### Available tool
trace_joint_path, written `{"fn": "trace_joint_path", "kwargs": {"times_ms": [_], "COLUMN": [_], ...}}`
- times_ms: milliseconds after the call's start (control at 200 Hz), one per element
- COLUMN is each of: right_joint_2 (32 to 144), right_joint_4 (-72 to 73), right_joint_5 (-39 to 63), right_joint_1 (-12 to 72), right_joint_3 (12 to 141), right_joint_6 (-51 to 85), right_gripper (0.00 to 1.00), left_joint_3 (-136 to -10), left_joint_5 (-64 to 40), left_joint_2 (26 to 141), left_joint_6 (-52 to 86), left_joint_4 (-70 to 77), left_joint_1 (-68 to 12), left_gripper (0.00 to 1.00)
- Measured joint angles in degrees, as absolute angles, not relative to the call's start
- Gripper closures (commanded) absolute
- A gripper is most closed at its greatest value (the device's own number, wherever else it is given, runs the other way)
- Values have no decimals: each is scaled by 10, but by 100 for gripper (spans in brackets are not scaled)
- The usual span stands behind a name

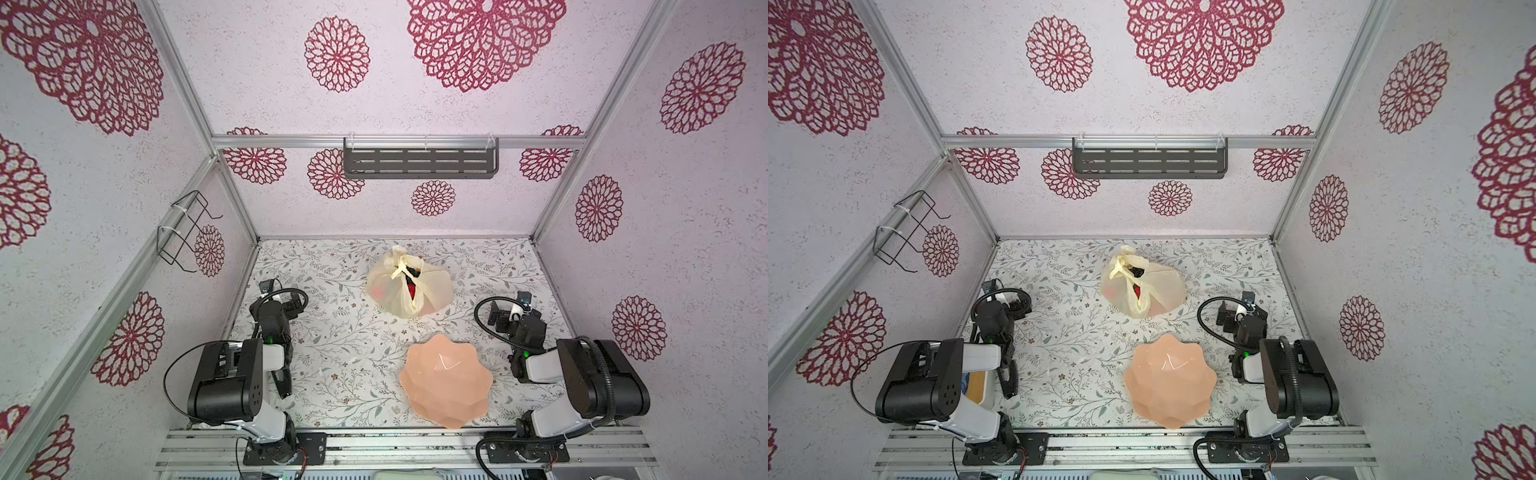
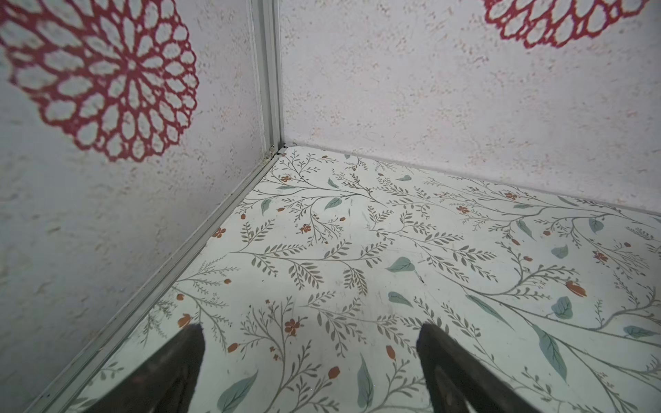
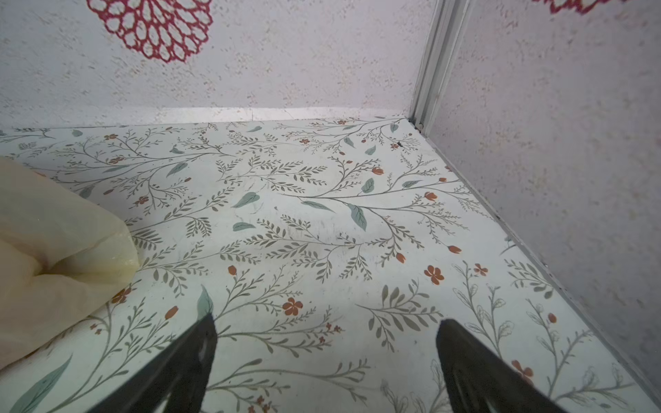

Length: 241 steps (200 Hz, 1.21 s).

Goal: Take fruits out of the plastic bag
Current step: Untie the plastic bag at the center of the board.

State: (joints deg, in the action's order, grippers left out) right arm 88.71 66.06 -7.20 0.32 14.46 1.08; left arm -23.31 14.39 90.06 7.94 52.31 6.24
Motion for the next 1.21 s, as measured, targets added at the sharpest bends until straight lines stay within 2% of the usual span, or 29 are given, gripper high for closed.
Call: {"fn": "trace_joint_path", "kwargs": {"times_ms": [1206], "right_joint_2": [887], "right_joint_4": [661], "right_joint_5": [-72], "right_joint_1": [3], "right_joint_3": [145], "right_joint_6": [11], "right_gripper": [1], "left_joint_3": [-233], "left_joint_5": [131], "left_joint_2": [901], "left_joint_6": [79], "left_joint_4": [517], "left_joint_1": [63], "left_gripper": [3]}}
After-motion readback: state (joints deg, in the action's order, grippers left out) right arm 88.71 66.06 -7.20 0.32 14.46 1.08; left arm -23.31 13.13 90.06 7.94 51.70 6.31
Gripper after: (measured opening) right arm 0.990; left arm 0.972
